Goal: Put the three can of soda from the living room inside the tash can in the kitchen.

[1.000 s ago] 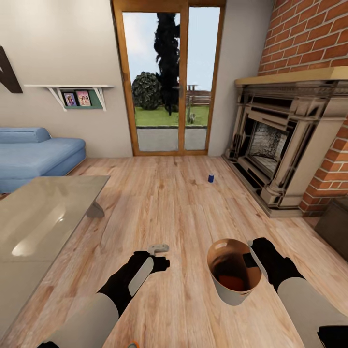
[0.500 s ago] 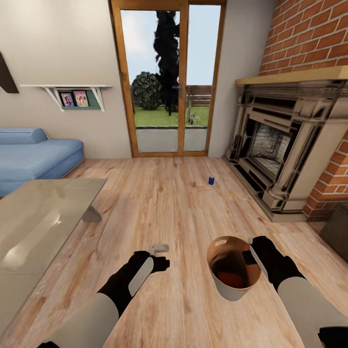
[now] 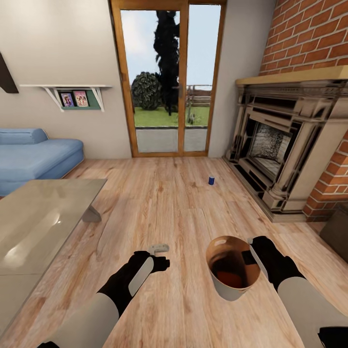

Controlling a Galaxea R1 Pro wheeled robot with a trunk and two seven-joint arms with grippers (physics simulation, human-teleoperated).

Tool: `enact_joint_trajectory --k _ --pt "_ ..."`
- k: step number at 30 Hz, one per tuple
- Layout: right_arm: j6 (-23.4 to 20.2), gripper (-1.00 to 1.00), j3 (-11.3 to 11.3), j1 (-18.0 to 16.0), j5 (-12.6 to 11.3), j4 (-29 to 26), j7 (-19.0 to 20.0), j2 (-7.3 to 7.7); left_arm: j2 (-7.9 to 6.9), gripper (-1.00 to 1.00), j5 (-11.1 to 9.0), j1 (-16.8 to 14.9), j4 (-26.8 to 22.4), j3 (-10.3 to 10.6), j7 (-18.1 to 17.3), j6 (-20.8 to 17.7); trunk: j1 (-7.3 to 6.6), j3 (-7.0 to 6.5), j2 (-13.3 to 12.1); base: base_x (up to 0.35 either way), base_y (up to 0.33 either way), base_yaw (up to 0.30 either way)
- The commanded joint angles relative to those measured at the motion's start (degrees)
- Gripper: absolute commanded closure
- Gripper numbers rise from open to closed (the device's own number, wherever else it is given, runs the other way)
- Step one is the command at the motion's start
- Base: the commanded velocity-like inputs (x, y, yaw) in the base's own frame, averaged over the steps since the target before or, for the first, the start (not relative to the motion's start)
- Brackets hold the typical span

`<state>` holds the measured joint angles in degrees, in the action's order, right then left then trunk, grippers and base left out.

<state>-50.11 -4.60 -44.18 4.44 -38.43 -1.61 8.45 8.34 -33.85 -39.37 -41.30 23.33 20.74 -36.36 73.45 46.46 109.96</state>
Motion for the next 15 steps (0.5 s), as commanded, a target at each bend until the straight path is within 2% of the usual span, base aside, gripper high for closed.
enact_joint_trajectory --k 1,3,7,11,12,15 --pt "0.0 1.00 0.1 -0.1 -0.3 0.0 0.3 -0.02 0.04 -1.00 0.0 0.0 0.0 0.0 0.0 0.0 0.00 -0.01 0.0 0.000 0.000 0.000" --pt "0.0 1.00 0.1 -0.1 -0.4 0.1 0.4 -0.10 0.08 -1.00 -0.1 0.0 0.1 0.0 0.1 0.0 0.00 -0.01 0.0 0.000 0.000 0.000" --pt "-1.9 1.00 0.5 -0.4 -0.5 0.6 0.4 -1.55 0.11 -1.00 -0.5 0.0 1.9 0.0 0.3 0.0 0.00 -0.01 0.0 0.000 0.000 0.000" --pt "-3.5 1.00 0.9 -1.0 -0.6 0.8 0.3 -2.20 0.06 -1.00 -0.7 0.0 8.8 0.0 0.0 1.5 0.00 -0.01 0.0 0.000 0.000 0.000" --pt "-3.7 1.00 2.4 -1.5 -0.6 0.8 0.2 -2.26 0.00 -1.00 -0.7 0.0 12.1 -0.1 -0.2 3.0 0.00 -0.01 0.0 0.000 0.000 0.000" --pt "-3.5 1.00 5.6 -1.8 -0.5 0.9 0.0 -2.18 -0.16 -1.00 -0.8 0.0 15.6 -0.4 -0.5 4.4 0.00 -0.01 0.0 0.000 0.000 0.000"
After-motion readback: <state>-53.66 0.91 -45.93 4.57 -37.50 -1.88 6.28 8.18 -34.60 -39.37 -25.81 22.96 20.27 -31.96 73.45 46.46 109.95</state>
